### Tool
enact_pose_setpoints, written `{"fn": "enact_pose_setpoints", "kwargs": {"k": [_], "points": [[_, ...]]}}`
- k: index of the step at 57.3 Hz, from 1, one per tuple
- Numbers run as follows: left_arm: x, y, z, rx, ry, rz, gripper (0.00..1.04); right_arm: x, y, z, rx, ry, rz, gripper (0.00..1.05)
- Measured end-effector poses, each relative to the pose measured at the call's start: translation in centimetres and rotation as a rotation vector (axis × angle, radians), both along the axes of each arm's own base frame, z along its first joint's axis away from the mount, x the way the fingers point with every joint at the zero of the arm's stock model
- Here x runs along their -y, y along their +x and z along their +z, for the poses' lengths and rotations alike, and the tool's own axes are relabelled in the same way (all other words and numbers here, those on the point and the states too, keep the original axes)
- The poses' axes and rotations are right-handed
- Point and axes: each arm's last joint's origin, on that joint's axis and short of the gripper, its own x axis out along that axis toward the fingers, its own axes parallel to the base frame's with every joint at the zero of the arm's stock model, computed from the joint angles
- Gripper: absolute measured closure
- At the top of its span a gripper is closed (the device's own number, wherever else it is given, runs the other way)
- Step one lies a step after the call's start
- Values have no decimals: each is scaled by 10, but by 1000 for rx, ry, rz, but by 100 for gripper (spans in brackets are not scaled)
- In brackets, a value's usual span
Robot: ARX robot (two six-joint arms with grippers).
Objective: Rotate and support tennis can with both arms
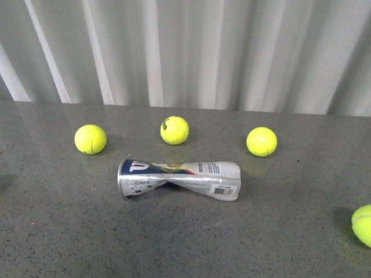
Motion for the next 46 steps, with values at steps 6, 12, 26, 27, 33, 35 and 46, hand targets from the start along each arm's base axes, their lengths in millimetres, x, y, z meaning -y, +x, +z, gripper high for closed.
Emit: {"fn": "enact_pose_setpoints", "kwargs": {"k": [6,12,26,27,33,35,46], "points": [[0,0,0,0,0,1,7,0,-1,-29,-24,23,-3,80],[0,0,0,0,0,1,7,0,-3,-41,-21,25,-3,96],[0,0,0,0,0,1,7,0,-15,-73,-31,29,-3,101],[0,0,0,0,0,1,7,0,-16,-73,-23,30,-3,101],[0,0,0,0,0,1,7,0,-17,-76,-13,30,-3,101],[0,0,0,0,0,1,7,0,-17,-79,-18,30,-3,101],[0,0,0,0,0,1,7,0,-16,-88,-21,30,-3,101]]}}
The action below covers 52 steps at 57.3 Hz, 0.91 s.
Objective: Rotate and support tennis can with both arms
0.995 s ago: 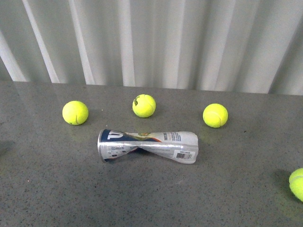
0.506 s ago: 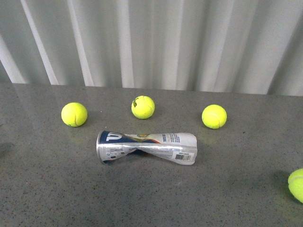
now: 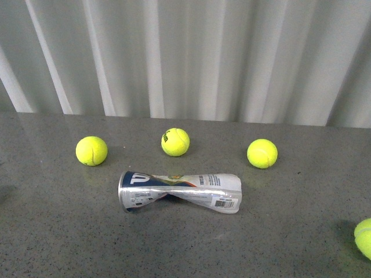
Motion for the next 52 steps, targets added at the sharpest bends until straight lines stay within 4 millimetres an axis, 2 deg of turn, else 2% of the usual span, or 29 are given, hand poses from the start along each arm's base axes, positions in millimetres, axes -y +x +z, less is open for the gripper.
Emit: {"fn": "enact_pose_setpoints", "kwargs": {"k": [21,28,52], "points": [[0,0,0,0,0,0,7,0,0,-10,1,0,0,101],[0,0,0,0,0,0,7,0,0,-20,3,1,0,101],[0,0,0,0,0,0,7,0,0,-20,6,2,0,101]]}}
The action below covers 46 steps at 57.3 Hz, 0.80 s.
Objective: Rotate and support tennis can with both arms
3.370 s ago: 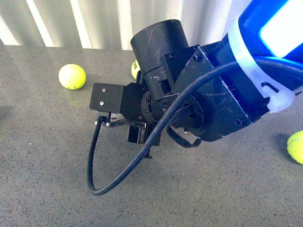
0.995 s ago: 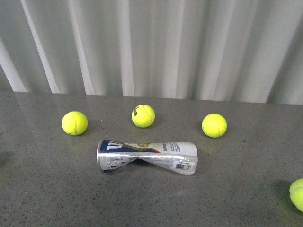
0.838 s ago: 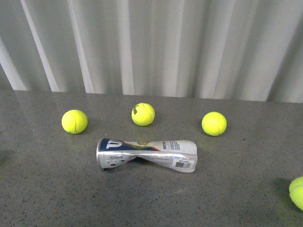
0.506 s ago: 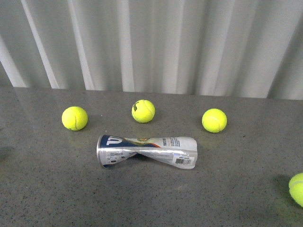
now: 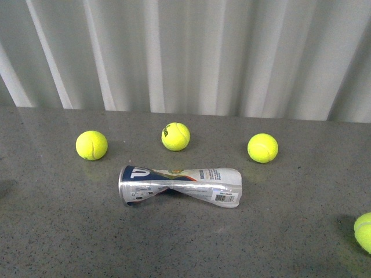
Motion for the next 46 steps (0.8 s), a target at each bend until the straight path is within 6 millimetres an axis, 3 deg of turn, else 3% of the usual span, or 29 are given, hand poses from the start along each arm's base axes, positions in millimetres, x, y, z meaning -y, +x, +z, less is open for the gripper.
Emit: {"fn": "enact_pose_setpoints", "kwargs": {"k": [8,38,46], "points": [[0,0,0,0,0,0,7,0,0,0,0,0,0,99],[0,0,0,0,0,0,7,0,0,0,0,0,0,7],[0,0,0,0,0,0,7,0,0,0,0,1,0,7]]}}
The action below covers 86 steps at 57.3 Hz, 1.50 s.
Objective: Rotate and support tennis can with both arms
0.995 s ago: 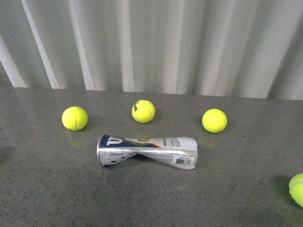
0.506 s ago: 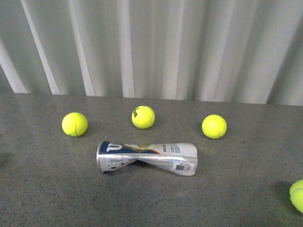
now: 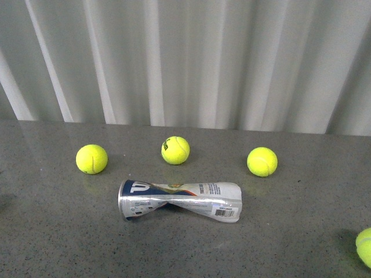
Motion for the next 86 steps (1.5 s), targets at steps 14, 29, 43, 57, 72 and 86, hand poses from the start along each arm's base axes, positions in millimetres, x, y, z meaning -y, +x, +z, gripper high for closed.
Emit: {"fn": "enact_pose_setpoints", "kwargs": {"k": [14,29,43,57,72,86], "points": [[0,1,-1,-31,-6,-23,7,0,0,0,0,0,0,7],[-11,43,59,-274,-82,-263,7,0,0,0,0,0,1,7],[-1,164,52,-434,-74,-280,7,0,0,0,0,0,1,7],[23,208,-20,-709,-212,-346,7,0,0,0,0,0,1,7],[34,223,-55,-769,-296,-339,7,0,0,0,0,0,1,7],[57,244,-86,-813,-323,-335,7,0,0,0,0,0,1,7]]}}
